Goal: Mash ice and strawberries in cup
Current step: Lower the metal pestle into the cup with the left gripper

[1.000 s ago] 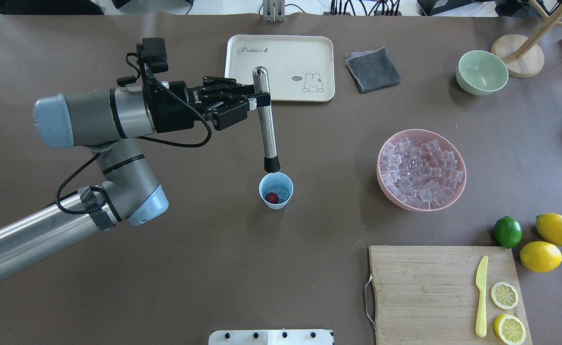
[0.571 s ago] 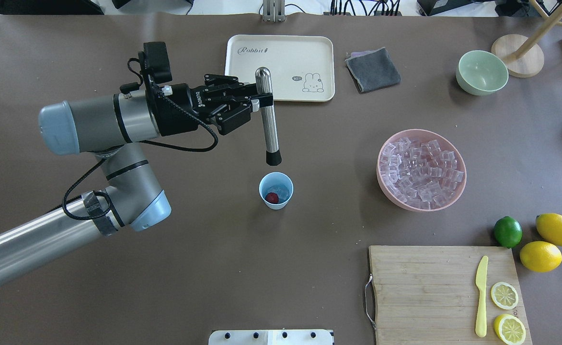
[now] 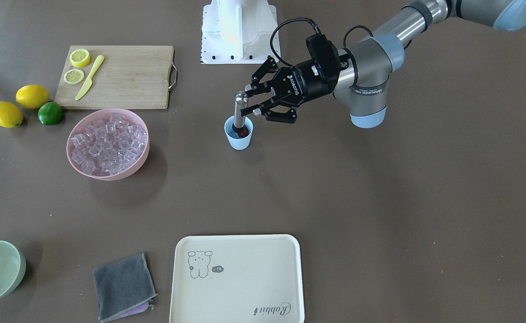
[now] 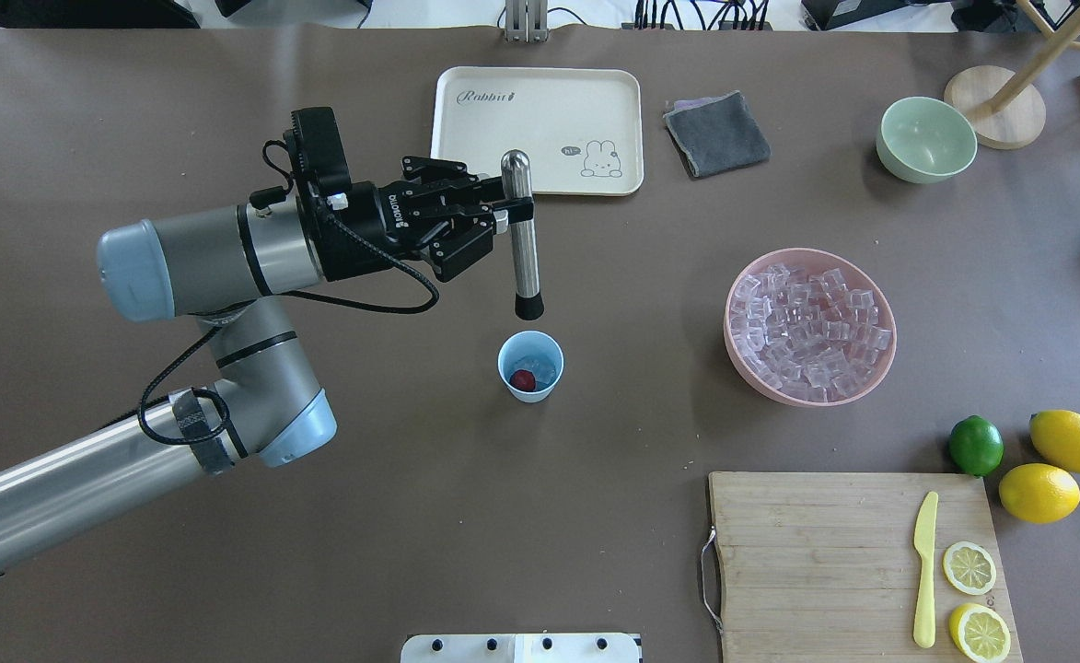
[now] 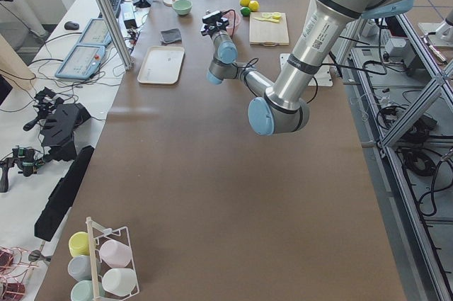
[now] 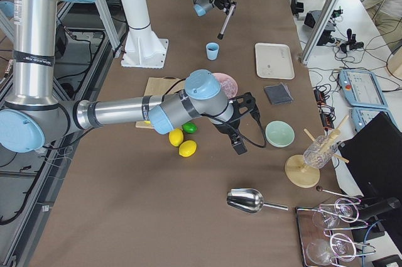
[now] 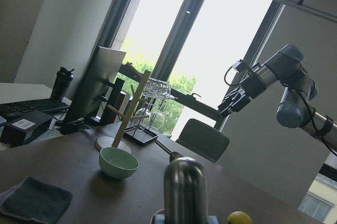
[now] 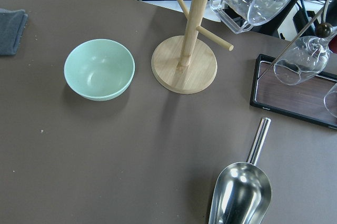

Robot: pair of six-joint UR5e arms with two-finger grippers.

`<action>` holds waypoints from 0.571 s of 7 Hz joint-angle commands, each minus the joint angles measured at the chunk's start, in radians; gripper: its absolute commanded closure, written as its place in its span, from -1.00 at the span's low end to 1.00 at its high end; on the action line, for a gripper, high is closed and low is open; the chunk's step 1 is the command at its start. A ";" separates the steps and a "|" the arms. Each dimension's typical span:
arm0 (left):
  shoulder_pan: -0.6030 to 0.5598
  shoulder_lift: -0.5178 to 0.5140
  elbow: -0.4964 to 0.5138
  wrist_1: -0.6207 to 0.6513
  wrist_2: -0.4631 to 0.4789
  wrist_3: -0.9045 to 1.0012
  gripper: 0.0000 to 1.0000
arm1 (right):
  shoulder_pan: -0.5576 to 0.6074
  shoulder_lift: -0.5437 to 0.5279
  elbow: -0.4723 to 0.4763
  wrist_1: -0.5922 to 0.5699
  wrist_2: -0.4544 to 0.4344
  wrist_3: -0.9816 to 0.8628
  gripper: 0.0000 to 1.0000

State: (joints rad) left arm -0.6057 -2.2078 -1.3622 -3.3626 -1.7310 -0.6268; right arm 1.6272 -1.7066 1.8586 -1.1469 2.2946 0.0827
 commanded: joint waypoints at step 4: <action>0.043 0.037 -0.005 -0.008 0.033 0.047 1.00 | 0.000 -0.004 -0.002 0.009 -0.003 0.000 -1.00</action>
State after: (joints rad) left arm -0.5640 -2.1765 -1.3663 -3.3688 -1.6997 -0.5798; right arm 1.6276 -1.7089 1.8555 -1.1394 2.2919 0.0828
